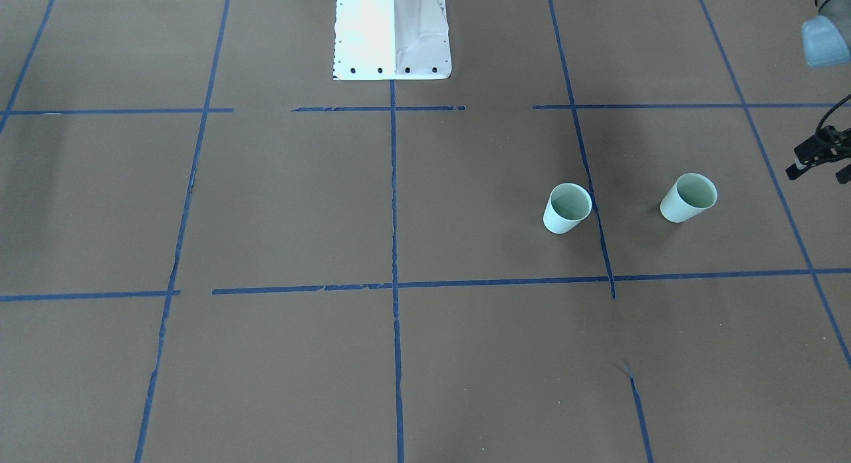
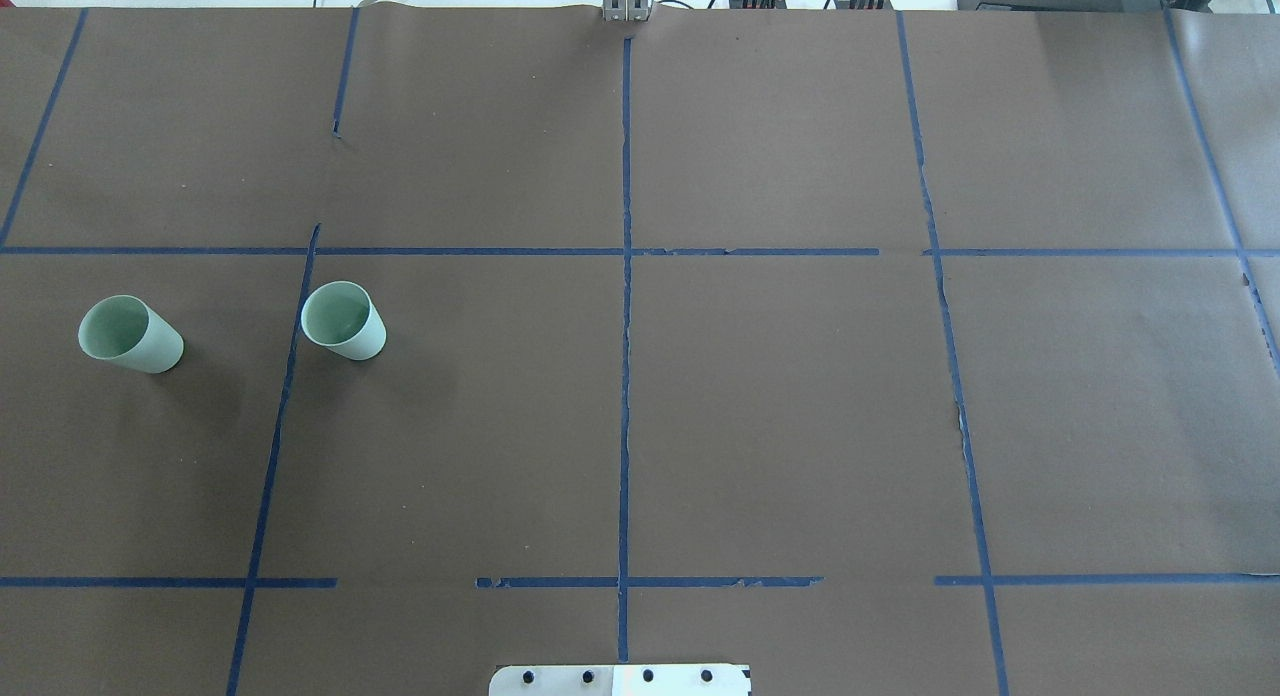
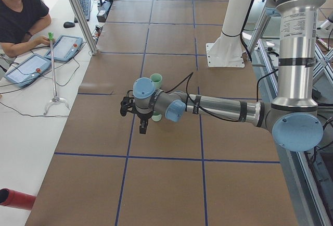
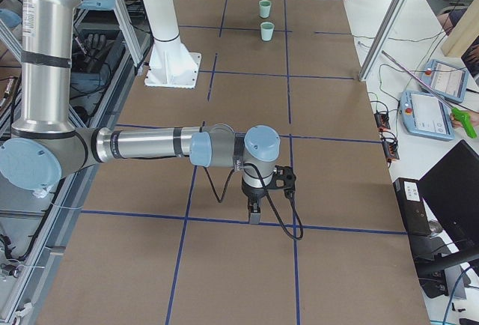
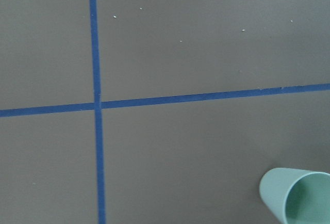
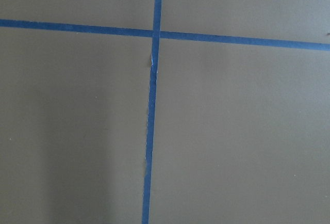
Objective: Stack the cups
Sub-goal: 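Move the left gripper down over the outer pale green cup and grasp it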
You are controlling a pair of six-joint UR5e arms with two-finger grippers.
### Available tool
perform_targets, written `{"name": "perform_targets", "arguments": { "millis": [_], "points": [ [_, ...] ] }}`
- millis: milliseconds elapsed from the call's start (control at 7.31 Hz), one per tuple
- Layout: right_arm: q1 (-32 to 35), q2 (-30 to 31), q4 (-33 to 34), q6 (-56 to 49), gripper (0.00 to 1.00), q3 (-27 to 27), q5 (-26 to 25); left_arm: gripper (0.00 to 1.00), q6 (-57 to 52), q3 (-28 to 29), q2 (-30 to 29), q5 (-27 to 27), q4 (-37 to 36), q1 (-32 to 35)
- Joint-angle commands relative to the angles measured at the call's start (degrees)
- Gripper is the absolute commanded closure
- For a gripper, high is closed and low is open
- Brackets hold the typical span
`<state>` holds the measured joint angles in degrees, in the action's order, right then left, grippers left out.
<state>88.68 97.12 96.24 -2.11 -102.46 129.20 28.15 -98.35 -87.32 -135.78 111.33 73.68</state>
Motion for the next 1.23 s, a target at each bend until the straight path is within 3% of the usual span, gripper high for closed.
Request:
{"name": "perform_targets", "arguments": {
  "millis": [0,137,684,1095],
  "points": [
    [0.0,0.0,0.0,0.0,0.0,0.0,0.0,0.0,11.2,-0.3,-0.2,4.3,4.9,-6.8],
    [-0.1,0.0,0.0,0.0,0.0,0.0,0.0,0.0,14.2,-0.4,-0.2,6.4,5.0,-8.7],
    [0.0,0.0,0.0,0.0,0.0,0.0,0.0,0.05,15.0,1.1,-0.2,6.3,5.0,-12.9],
    [0.0,0.0,0.0,0.0,0.0,0.0,0.0,0.22,14.9,2.1,-0.9,6.1,5.1,-13.4]
  ]
}}
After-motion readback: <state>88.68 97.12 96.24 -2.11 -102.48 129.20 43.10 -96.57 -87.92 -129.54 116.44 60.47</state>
